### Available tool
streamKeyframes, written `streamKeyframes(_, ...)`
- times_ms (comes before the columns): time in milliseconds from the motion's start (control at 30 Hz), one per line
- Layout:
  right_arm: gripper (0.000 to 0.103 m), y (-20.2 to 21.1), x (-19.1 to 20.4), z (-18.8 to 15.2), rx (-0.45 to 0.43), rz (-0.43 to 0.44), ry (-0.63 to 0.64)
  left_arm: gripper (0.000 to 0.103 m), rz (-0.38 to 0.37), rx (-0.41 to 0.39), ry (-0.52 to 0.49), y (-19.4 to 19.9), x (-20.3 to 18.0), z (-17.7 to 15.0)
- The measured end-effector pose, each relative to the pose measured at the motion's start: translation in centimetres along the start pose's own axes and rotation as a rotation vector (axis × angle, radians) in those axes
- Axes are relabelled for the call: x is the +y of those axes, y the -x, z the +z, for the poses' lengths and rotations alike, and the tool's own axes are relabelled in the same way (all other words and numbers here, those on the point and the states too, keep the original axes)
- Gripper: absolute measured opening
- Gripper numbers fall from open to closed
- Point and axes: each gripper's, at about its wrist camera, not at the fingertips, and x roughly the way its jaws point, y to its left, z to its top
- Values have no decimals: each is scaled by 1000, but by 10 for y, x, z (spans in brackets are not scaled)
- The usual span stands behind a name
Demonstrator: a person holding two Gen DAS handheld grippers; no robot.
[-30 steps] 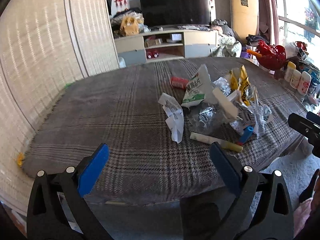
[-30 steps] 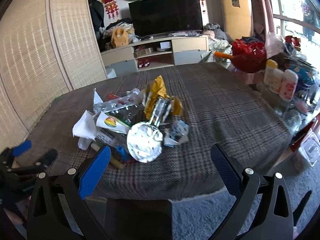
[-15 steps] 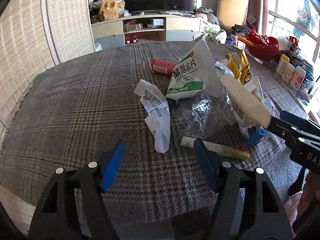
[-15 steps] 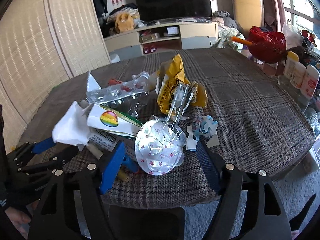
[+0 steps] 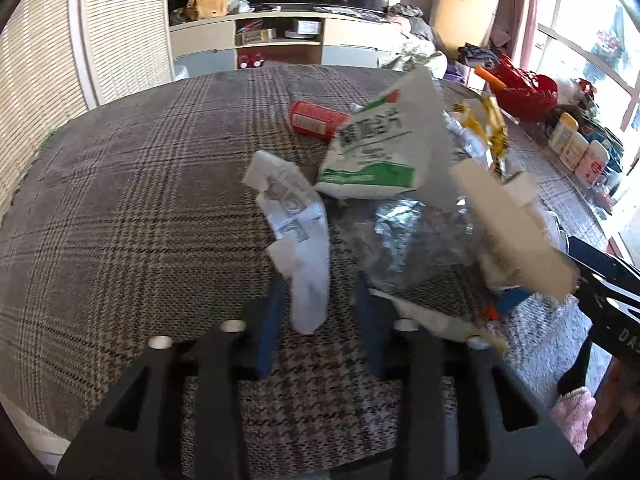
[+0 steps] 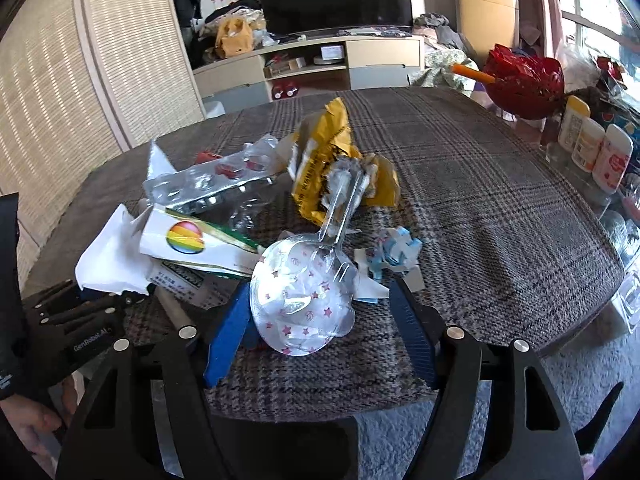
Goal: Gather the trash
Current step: 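Grasp the white paper scrap with the left tool while the right tool grasps the clear plastic wrapper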
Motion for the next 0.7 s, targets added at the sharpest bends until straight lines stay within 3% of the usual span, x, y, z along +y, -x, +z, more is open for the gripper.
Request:
streamKeyframes(100,69,0,1,-1,-1,27,-8,20,4,1,-12,-2,-6,1)
streamKeyframes(167,68,0,5,-2,-8,11,4,11,-3,3,-15,-3,-7,1)
streamKeyframes(233,53,0,6,-2,-4,19,5,6,1,5,-13,-2,-7,0)
streamKeyframes(367,38,-1,1,-3,3,32,-9,4,-2,7,-2,0,-5,-2)
streamKeyframes(400,28,-1,-1,-2,6,30,-15,4,-2,0,0,1,-5,-2)
streamKeyframes(700,19,14,-11,1,-35,70,-41,2,17,-53,-10,23,-6,7)
